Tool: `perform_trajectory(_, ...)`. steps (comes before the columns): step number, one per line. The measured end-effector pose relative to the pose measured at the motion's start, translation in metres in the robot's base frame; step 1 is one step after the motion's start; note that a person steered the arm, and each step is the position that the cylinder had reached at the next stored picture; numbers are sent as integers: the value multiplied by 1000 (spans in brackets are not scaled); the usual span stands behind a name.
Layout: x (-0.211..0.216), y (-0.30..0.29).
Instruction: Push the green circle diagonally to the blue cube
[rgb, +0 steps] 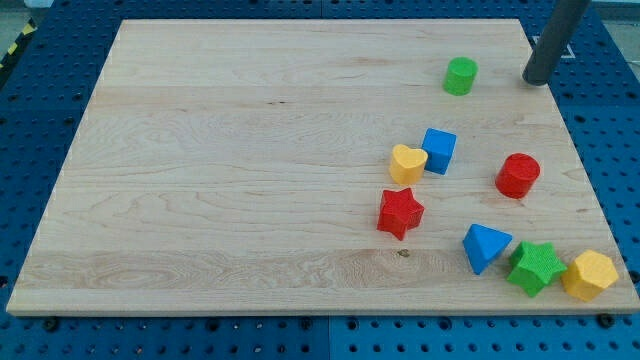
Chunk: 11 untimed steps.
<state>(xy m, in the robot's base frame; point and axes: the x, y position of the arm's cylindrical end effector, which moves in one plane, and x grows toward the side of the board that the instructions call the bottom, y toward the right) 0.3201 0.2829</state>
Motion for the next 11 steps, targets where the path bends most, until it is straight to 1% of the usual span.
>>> perform_trajectory(1, 2, -12)
perform_trajectory(2, 8, -52)
perform_trajectory(3, 14, -106)
perform_trajectory(4, 9, -149)
perform_trajectory(5, -5, -170)
perform_trajectory(6, -27, -170)
perform_trajectory(8, -57, -169)
perform_trajectory(10, -58, -169)
perform_trajectory(11, -57, -180)
